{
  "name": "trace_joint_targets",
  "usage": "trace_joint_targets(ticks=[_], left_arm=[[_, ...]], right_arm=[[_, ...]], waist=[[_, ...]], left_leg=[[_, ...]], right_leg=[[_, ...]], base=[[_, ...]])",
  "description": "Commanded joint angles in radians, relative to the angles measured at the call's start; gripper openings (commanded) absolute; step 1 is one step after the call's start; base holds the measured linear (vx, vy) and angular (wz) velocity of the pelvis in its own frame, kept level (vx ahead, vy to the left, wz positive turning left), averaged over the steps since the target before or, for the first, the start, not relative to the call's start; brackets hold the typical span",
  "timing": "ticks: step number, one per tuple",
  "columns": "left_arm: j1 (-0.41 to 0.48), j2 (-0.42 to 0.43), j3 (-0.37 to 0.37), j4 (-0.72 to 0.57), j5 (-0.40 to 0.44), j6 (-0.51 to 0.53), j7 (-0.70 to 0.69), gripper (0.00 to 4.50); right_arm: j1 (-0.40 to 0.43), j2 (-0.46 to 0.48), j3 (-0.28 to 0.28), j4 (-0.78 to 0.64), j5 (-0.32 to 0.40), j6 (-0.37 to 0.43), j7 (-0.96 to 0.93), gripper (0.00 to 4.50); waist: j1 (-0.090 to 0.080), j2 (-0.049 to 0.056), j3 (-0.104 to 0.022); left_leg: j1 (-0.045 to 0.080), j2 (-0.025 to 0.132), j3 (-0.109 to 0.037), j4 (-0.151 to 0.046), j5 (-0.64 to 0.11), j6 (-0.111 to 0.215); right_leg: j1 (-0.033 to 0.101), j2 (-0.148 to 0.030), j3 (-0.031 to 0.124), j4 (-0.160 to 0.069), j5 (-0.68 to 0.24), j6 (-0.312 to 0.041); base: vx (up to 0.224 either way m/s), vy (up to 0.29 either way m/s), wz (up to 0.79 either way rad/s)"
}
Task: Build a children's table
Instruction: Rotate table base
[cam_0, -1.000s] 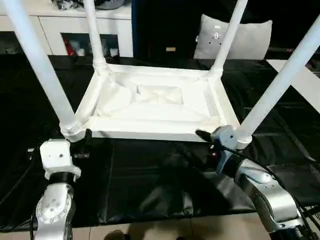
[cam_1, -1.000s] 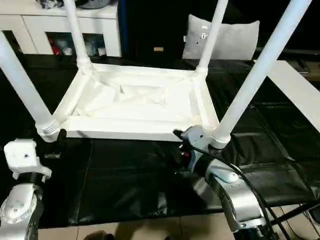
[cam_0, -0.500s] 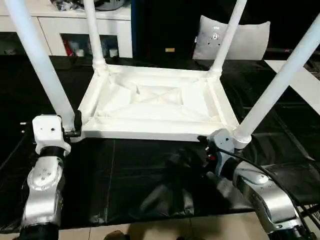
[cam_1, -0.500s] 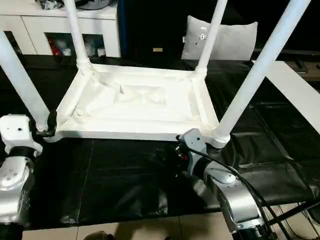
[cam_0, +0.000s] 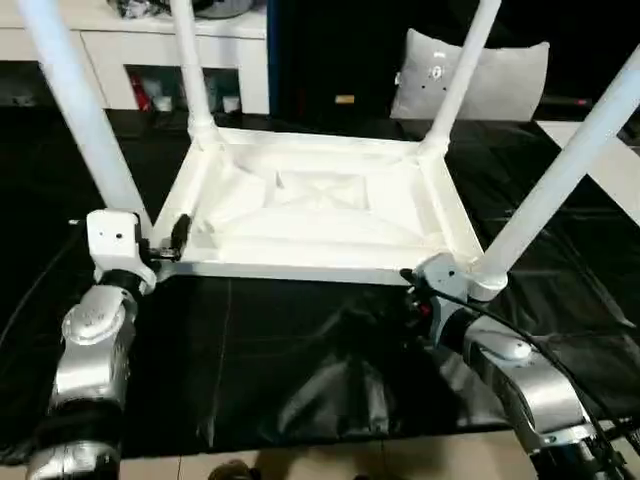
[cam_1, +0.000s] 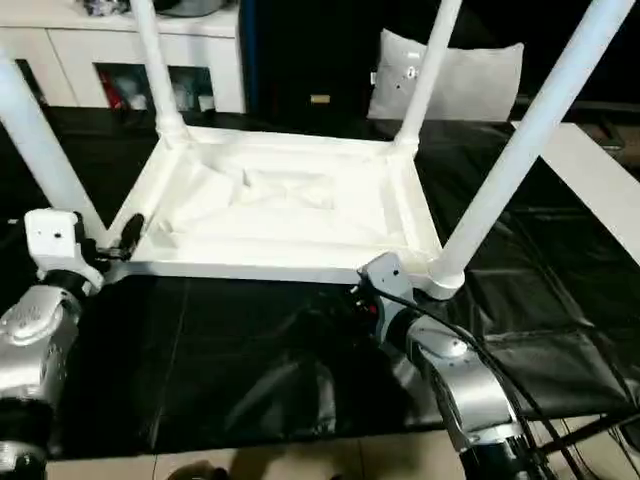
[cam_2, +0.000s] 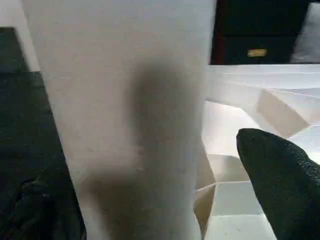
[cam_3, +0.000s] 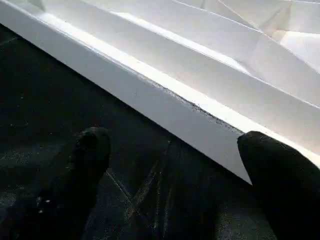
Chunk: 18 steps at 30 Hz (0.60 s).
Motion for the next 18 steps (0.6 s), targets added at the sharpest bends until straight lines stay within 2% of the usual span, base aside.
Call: trace_joint_targets(ticks=[1,3,6,8,9,11,12,13,14,15,18], left_arm=[[-0.029,0.012,0.001,0.046,-0.05,0.002,-0.116,4.44],[-0.037,0.021,0.007,0.059,-0.066,0.007,-0.149,4.44],[-0.037,0.062,-0.001,0.062,-0.146,0.081,-0.363,4.44],[-0.032,0.068,-0.009,0.052,-0.16,0.1,-0.405,4.44],[-0.007,0.08,-0.038,0.004,-0.186,0.147,-0.482,4.44],[0.042,0.099,-0.104,-0.103,-0.241,0.246,-0.615,4.44],[0.051,0.103,-0.12,-0.123,-0.252,0.266,-0.643,4.44],[0.057,0.105,-0.13,-0.136,-0.259,0.278,-0.66,4.44],[0.069,0.106,-0.154,-0.164,-0.268,0.292,-0.686,4.44],[0.073,0.106,-0.167,-0.175,-0.272,0.296,-0.705,4.44],[0.095,0.096,-0.214,-0.243,-0.287,0.328,-0.733,4.44]], right_arm=[[-0.009,-0.004,0.004,0.03,-0.016,0.025,-0.015,4.5],[-0.01,-0.006,0.003,0.033,-0.017,0.029,-0.019,4.5],[-0.011,-0.011,-0.006,0.049,-0.024,0.028,-0.026,4.5],[-0.01,-0.012,-0.008,0.052,-0.026,0.026,-0.025,4.5],[-0.01,-0.014,-0.01,0.055,-0.028,0.023,-0.024,4.5],[-0.011,-0.018,-0.013,0.057,-0.031,0.021,-0.022,4.5],[-0.012,-0.018,-0.014,0.058,-0.032,0.021,-0.022,4.5],[-0.012,-0.019,-0.015,0.059,-0.032,0.02,-0.021,4.5],[-0.014,-0.02,-0.015,0.06,-0.033,0.02,-0.02,4.5],[-0.015,-0.021,-0.015,0.062,-0.033,0.02,-0.02,4.5],[-0.022,-0.024,-0.014,0.07,-0.036,0.015,-0.018,4.5]], waist=[[-0.002,0.016,-0.055],[0.001,0.016,-0.053],[0.002,0.015,-0.052],[0.002,0.016,-0.052],[0.001,0.013,-0.051],[0.001,0.01,-0.05],[0.004,0.014,-0.048],[0.004,0.012,-0.049],[0.008,0.012,-0.05],[0.009,0.01,-0.051],[0.003,0.003,-0.055]], left_leg=[[0.038,0.037,-0.03,-0.09,-0.427,-0.06],[0.041,0.04,-0.033,-0.092,-0.457,-0.071],[0.043,0.04,-0.034,-0.094,-0.474,-0.077],[0.045,0.042,-0.034,-0.096,-0.489,-0.083],[0.047,0.043,-0.033,-0.095,-0.496,-0.083],[0.04,0.047,-0.035,-0.101,-0.486,-0.083],[0.049,0.046,-0.03,-0.098,-0.505,-0.084],[0.051,0.044,-0.028,-0.096,-0.509,-0.083],[0.049,0.044,-0.029,-0.096,-0.5,-0.079],[0.04,0.045,-0.031,-0.101,-0.471,-0.075],[0.028,0.045,-0.03,-0.102,-0.413,-0.071]], right_leg=[[0.013,-0.066,0.038,-0.087,-0.418,-0.118],[0.009,-0.067,0.037,-0.09,-0.452,-0.109],[0.006,-0.072,0.038,-0.092,-0.485,-0.108],[0.004,-0.07,0.038,-0.09,-0.471,-0.115],[0.002,-0.071,0.04,-0.09,-0.464,-0.122],[0.006,-0.073,0.042,-0.085,-0.465,-0.132],[-0.005,-0.069,0.043,-0.089,-0.465,-0.137],[-0.006,-0.069,0.045,-0.088,-0.463,-0.139],[-0.002,-0.073,0.047,-0.088,-0.458,-0.139],[0.007,-0.072,0.046,-0.083,-0.435,-0.137],[0.02,-0.073,0.044,-0.074,-0.389,-0.136]], base=[[0.0,0.0,0.0],[0.0,0.0,0.0],[0.0,0.0,0.0],[0.0,0.0,0.0],[0.0,0.0,0.0],[0.0,0.0,0.0],[0.0,0.0,0.0],[0.0,0.0,0.0],[0.0,0.0,0.0],[0.0,0.0,0.0],[0.0,0.0,0.0]])
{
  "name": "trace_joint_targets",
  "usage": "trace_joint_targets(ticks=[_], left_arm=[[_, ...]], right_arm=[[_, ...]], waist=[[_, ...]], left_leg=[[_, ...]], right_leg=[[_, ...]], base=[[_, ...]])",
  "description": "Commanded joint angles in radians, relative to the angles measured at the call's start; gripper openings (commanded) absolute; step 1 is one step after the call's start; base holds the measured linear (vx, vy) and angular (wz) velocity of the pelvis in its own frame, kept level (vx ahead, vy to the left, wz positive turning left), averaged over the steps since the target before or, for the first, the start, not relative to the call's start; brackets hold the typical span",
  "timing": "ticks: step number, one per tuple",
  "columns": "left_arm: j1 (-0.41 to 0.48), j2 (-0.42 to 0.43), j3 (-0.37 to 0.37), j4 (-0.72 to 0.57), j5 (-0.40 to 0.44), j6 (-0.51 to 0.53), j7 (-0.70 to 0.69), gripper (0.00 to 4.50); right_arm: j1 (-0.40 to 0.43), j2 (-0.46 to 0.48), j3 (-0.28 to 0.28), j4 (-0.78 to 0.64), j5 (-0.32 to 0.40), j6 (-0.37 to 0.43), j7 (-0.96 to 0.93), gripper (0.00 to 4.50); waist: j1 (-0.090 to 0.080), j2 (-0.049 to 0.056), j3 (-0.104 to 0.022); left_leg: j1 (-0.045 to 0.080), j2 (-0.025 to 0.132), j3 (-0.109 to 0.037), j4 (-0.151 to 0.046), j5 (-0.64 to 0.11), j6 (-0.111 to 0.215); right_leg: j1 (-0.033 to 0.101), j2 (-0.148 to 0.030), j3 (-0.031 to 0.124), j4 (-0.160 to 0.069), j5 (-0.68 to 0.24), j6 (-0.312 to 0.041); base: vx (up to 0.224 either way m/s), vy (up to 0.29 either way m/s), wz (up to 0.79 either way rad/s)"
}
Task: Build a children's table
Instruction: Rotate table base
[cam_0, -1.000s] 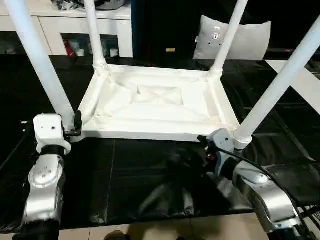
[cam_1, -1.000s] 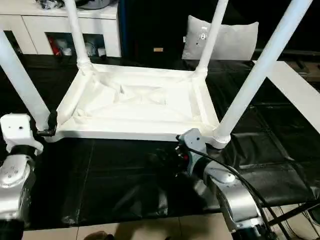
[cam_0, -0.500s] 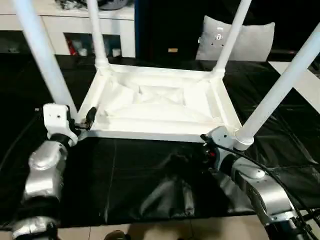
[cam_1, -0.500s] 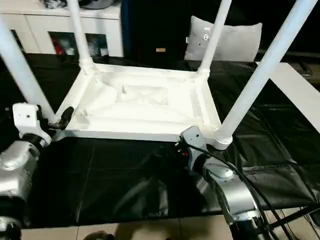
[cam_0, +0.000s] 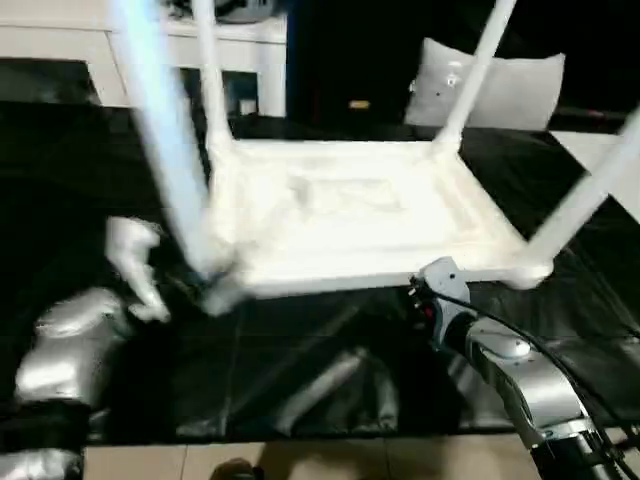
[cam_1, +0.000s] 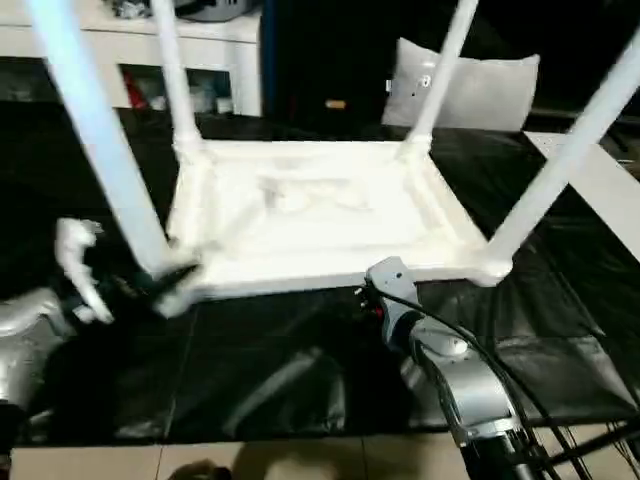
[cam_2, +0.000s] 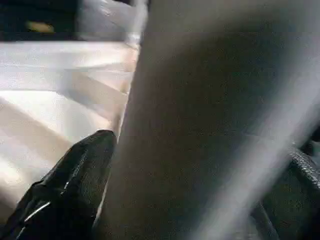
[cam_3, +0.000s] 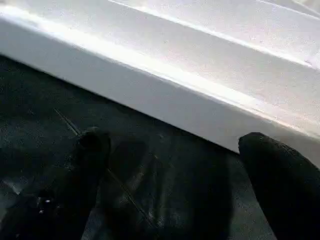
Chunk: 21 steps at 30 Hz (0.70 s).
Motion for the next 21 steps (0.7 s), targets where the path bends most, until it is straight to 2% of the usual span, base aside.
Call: trace_joint_targets(ticks=[1,3,5,8,9,10,12,16,21], left_arm=[[0.006,-0.013,-0.042,-0.05,-0.015,0.024,-0.025,4.44],[0.025,-0.033,-0.079,-0.128,-0.027,0.055,-0.03,4.44],[0.045,-0.063,-0.112,-0.236,-0.053,0.1,-0.017,4.44],[0.056,-0.072,-0.134,-0.304,-0.087,0.14,-0.017,4.44],[0.074,-0.069,-0.157,-0.376,-0.123,0.189,-0.029,4.44],[0.074,-0.069,-0.157,-0.376,-0.123,0.189,-0.029,4.44],[0.098,-0.045,-0.171,-0.469,-0.188,0.277,-0.049,4.44],[0.123,-0.011,-0.182,-0.566,-0.236,0.359,-0.065,4.44],[0.136,-0.001,-0.17,-0.621,-0.288,0.41,-0.045,4.44]], right_arm=[[-0.013,-0.012,-0.012,0.011,-0.007,0.0,0.002,4.5],[-0.022,-0.014,-0.013,0.021,-0.01,-0.004,0.006,4.5],[-0.035,-0.018,-0.013,0.034,-0.014,-0.012,0.015,4.5],[-0.044,-0.018,-0.01,0.039,-0.014,-0.019,0.025,4.5],[-0.05,-0.018,-0.006,0.041,-0.015,-0.026,0.03,4.5],[-0.05,-0.018,-0.006,0.041,-0.015,-0.026,0.03,4.5],[-0.056,-0.016,-0.002,0.043,-0.014,-0.037,0.038,4.5],[-0.068,-0.012,0.013,0.053,-0.013,-0.063,0.063,4.5],[-0.097,0.005,0.027,0.091,-0.029,-0.091,0.066,4.5]], waist=[[-0.005,0.009,-0.054],[-0.008,0.006,-0.054],[-0.008,0.005,-0.053],[-0.01,0.006,-0.054],[-0.01,0.007,-0.055],[-0.01,0.006,-0.056],[-0.017,0.006,-0.054],[-0.033,0.008,-0.051],[-0.049,0.009,-0.049]], left_leg=[[0.029,0.051,-0.031,-0.101,-0.409,-0.068],[0.028,0.053,-0.028,-0.097,-0.385,-0.059],[0.032,0.054,-0.025,-0.094,-0.38,-0.055],[0.025,0.05,-0.024,-0.095,-0.358,-0.05],[0.026,0.051,-0.024,-0.094,-0.35,-0.049],[0.026,0.053,-0.023,-0.093,-0.349,-0.051],[0.025,0.05,-0.021,-0.092,-0.337,-0.049],[0.019,0.048,-0.021,-0.092,-0.324,-0.045],[0.02,0.046,-0.019,-0.089,-0.316,-0.045]], right_leg=[[0.017,-0.066,0.039,-0.075,-0.393,-0.136],[0.02,-0.07,0.041,-0.076,-0.394,-0.143],[0.017,-0.067,0.041,-0.078,-0.398,-0.147],[0.023,-0.061,0.04,-0.074,-0.379,-0.14],[0.022,-0.061,0.04,-0.073,-0.37,-0.142],[0.023,-0.061,0.04,-0.07,-0.361,-0.147],[0.023,-0.055,0.039,-0.069,-0.346,-0.152],[0.027,-0.05,0.038,-0.067,-0.33,-0.154],[0.027,-0.046,0.038,-0.066,-0.326,-0.162]], base=[[0.0,0.0,0.0],[0.0,0.0,0.0],[0.0,0.0,0.0],[0.0,0.0,0.0],[0.0,0.0,0.0],[0.0,0.0,0.0],[0.0,0.0,0.0],[0.0,0.0,0.0],[0.0,0.0,0.0]])
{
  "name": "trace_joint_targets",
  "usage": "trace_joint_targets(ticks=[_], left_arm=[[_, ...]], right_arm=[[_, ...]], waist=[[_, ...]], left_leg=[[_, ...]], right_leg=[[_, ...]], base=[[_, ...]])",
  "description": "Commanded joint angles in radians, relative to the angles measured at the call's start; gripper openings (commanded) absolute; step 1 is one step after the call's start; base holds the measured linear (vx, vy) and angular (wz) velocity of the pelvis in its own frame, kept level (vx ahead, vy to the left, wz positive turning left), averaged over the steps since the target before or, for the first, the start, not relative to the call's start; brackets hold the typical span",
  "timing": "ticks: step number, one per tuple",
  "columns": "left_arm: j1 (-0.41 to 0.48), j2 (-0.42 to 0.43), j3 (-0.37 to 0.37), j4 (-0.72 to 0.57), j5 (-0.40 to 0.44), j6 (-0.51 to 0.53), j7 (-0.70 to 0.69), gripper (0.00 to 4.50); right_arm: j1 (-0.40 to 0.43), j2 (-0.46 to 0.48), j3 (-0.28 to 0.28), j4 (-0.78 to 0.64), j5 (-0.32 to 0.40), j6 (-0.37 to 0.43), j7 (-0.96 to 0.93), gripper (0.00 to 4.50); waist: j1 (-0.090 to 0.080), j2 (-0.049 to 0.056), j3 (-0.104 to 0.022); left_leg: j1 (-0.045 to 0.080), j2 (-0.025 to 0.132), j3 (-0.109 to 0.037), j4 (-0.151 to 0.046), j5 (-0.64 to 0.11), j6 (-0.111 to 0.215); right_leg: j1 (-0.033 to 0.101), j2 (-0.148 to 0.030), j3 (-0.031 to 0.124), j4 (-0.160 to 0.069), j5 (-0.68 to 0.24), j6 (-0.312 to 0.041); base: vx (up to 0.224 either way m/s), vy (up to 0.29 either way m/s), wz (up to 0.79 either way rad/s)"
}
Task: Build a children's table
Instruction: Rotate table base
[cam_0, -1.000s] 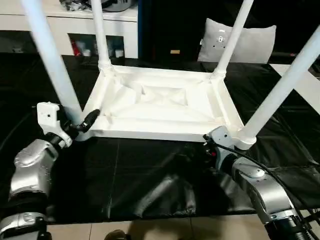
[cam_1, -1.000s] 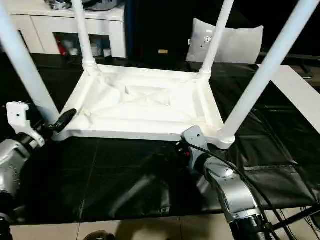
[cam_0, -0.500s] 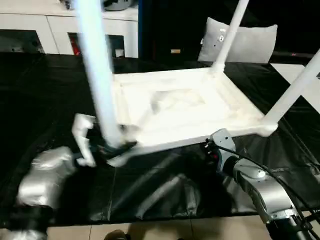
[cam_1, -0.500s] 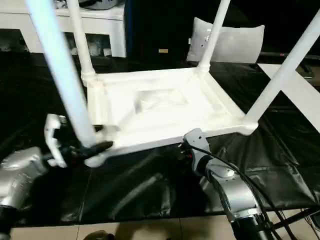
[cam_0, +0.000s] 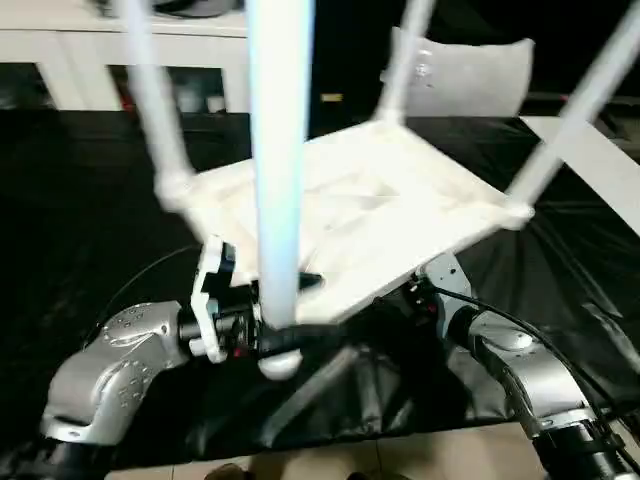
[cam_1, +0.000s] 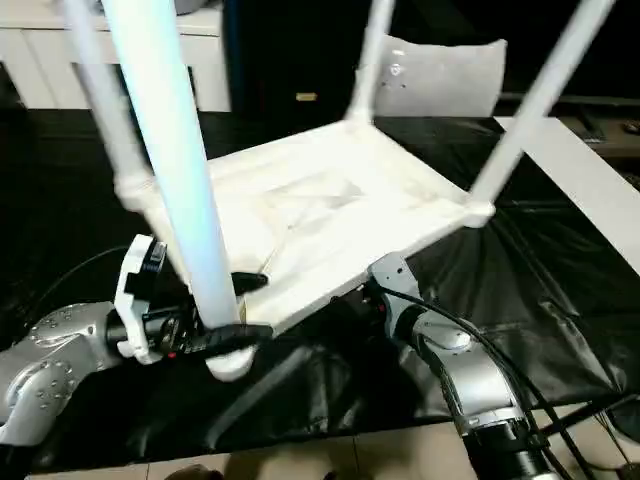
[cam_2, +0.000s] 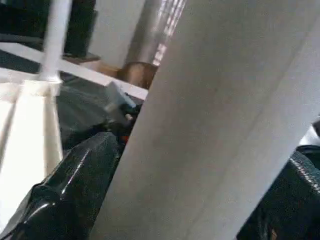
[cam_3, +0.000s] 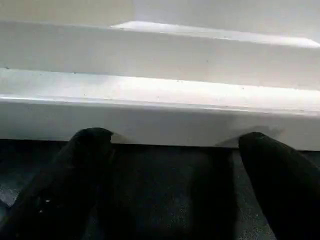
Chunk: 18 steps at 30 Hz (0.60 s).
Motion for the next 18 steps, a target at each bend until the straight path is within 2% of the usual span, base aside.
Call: trace_joint_targets(ticks=[1,3,6,11,13,18], left_arm=[[0.008,0.003,-0.018,-0.056,-0.039,0.027,-0.005,4.44],[0.011,0.005,-0.014,-0.076,-0.067,0.054,0.003,4.44],[0.013,0.004,-0.009,-0.095,-0.085,0.074,0.014,4.44],[0.014,0.003,-0.005,-0.118,-0.106,0.102,0.028,4.44],[0.015,0.003,-0.004,-0.135,-0.122,0.117,0.038,4.44],[0.018,-0.006,-0.003,-0.153,-0.14,0.134,0.051,4.44]], right_arm=[[-0.039,0.016,0.018,0.004,0.001,-0.031,0.0,4.5],[-0.058,0.039,0.029,0.017,0.007,-0.063,0.017,4.5],[-0.078,0.067,0.054,0.032,0.006,-0.106,0.047,4.5],[-0.112,0.109,0.087,0.079,-0.008,-0.165,0.087,4.5],[-0.145,0.129,0.089,0.129,-0.017,-0.185,0.083,4.5],[-0.157,0.132,0.085,0.159,-0.024,-0.209,0.099,4.5]], waist=[[0.005,0.008,-0.05],[0.0,0.013,-0.048],[-0.003,0.009,-0.048],[-0.009,0.012,-0.047],[-0.01,0.009,-0.049],[-0.007,0.012,-0.05]], left_leg=[[0.019,0.036,-0.022,-0.087,-0.318,-0.045],[0.022,0.036,-0.023,-0.087,-0.343,-0.048],[0.021,0.036,-0.023,-0.087,-0.343,-0.048],[0.021,0.037,-0.024,-0.087,-0.335,-0.049],[0.024,0.037,-0.023,-0.086,-0.336,-0.048],[0.025,0.037,-0.019,-0.084,-0.301,-0.045]], right_leg=[[0.033,-0.054,0.039,-0.069,-0.33,-0.163],[0.029,-0.054,0.039,-0.07,-0.35,-0.162],[0.03,-0.054,0.039,-0.07,-0.35,-0.161],[0.031,-0.052,0.04,-0.067,-0.325,-0.174],[0.03,-0.052,0.041,-0.067,-0.323,-0.177],[0.033,-0.049,0.042,-0.062,-0.264,-0.19]], base=[[0.0,0.0,0.0],[0.0,0.0,0.0],[0.0,0.0,0.0],[0.0,0.0,0.0],[0.0,0.0,0.0],[0.0,0.0,0.0]])
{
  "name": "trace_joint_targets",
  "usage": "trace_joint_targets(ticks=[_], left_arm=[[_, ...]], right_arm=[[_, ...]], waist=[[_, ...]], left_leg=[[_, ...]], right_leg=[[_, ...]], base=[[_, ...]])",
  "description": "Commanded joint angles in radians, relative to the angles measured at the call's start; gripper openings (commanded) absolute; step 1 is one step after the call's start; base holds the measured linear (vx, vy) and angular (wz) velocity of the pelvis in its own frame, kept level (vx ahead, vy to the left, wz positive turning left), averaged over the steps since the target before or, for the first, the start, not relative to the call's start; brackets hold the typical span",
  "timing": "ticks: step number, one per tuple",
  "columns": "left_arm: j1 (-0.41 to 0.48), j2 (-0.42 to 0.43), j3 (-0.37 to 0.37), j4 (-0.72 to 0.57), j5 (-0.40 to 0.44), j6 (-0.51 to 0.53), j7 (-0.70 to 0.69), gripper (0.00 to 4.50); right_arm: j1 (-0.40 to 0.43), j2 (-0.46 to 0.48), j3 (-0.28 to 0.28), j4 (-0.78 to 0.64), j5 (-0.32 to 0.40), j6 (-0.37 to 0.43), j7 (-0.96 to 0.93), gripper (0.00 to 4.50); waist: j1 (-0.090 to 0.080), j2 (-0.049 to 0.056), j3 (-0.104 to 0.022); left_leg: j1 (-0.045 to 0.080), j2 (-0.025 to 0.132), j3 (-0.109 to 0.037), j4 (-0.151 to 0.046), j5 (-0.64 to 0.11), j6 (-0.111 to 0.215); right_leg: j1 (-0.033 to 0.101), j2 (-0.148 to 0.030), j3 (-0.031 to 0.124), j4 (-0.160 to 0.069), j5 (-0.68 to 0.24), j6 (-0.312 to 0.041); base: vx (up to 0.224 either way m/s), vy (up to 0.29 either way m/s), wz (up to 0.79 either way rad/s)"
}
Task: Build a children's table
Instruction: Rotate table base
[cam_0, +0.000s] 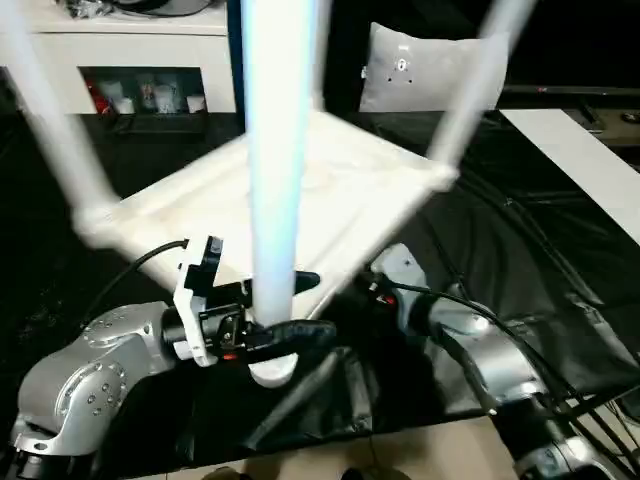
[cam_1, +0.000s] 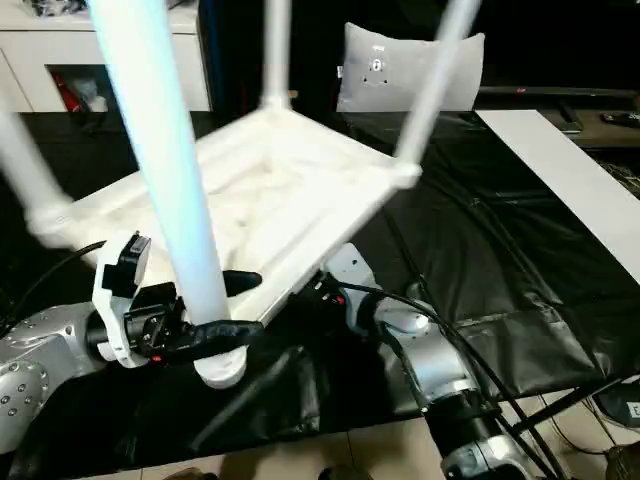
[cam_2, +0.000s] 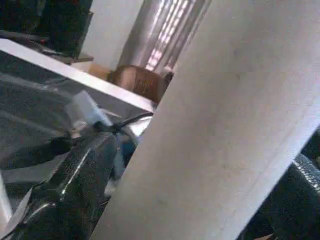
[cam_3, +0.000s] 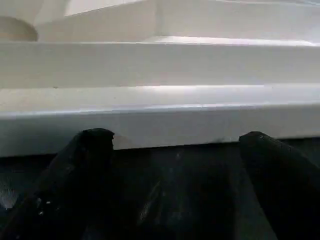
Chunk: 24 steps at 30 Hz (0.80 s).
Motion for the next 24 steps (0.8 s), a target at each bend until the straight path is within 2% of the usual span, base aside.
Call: trace_joint_targets(ticks=[1,8,14,18,19,20,22,24], left_arm=[[-0.001,-0.018,-0.044,-0.058,-0.044,0.022,-0.005,4.44],[-0.008,-0.031,-0.051,-0.071,-0.064,0.039,0.011,4.44],[-0.022,-0.047,-0.052,-0.063,-0.053,0.03,0.021,4.44],[-0.046,-0.085,-0.047,-0.024,0.004,-0.039,0.065,4.44],[-0.05,-0.088,-0.045,-0.021,0.002,-0.039,0.069,4.44],[-0.056,-0.089,-0.044,-0.022,-0.004,-0.036,0.068,4.44],[-0.059,-0.09,-0.045,-0.024,-0.006,-0.033,0.068,4.44],[-0.062,-0.091,-0.046,-0.026,-0.007,-0.031,0.067,4.44]], right_arm=[[-0.032,0.017,0.011,-0.014,0.012,-0.045,0.016,4.5],[-0.025,0.013,-0.001,0.009,0.004,-0.072,0.027,4.5],[-0.032,0.008,-0.016,0.04,-0.013,-0.079,-0.002,4.5],[-0.063,0.012,-0.059,0.111,-0.039,-0.053,-0.112,4.5],[-0.072,0.015,-0.071,0.128,-0.038,-0.052,-0.131,4.5],[-0.087,0.021,-0.091,0.157,-0.034,-0.049,-0.165,4.5],[-0.1,0.026,-0.106,0.181,-0.03,-0.047,-0.19,4.5],[-0.119,0.034,-0.124,0.213,-0.023,-0.048,-0.22,4.5]], waist=[[0.01,0.015,-0.051],[0.021,0.019,-0.05],[0.022,0.02,-0.051],[0.023,0.018,-0.051],[0.025,0.02,-0.051],[0.024,0.017,-0.05],[0.023,0.017,-0.049],[0.023,0.019,-0.051]], left_leg=[[0.025,0.035,-0.019,-0.084,-0.299,-0.044],[0.028,0.036,-0.018,-0.085,-0.31,-0.05],[0.028,0.034,-0.02,-0.086,-0.328,-0.061],[0.033,0.034,-0.019,-0.083,-0.34,-0.067],[0.033,0.033,-0.02,-0.082,-0.344,-0.069],[0.029,0.032,-0.021,-0.084,-0.348,-0.071],[0.034,0.031,-0.022,-0.083,-0.373,-0.074],[0.033,0.031,-0.023,-0.083,-0.374,-0.078]], right_leg=[[0.035,-0.053,0.04,-0.061,-0.266,-0.182],[0.034,-0.051,0.04,-0.063,-0.277,-0.174],[0.034,-0.051,0.039,-0.065,-0.302,-0.166],[0.03,-0.051,0.039,-0.069,-0.322,-0.158],[0.03,-0.051,0.04,-0.069,-0.328,-0.156],[0.032,-0.052,0.039,-0.068,-0.343,-0.15],[0.027,-0.051,0.038,-0.072,-0.385,-0.137],[0.027,-0.05,0.038,-0.072,-0.383,-0.132]], base=[[0.0,0.0,0.0],[0.0,0.0,0.0],[0.0,0.0,0.0],[0.0,0.0,0.0],[0.0,0.0,0.0],[0.0,0.0,0.0],[0.0,0.0,0.0],[0.0,0.0,0.0]])
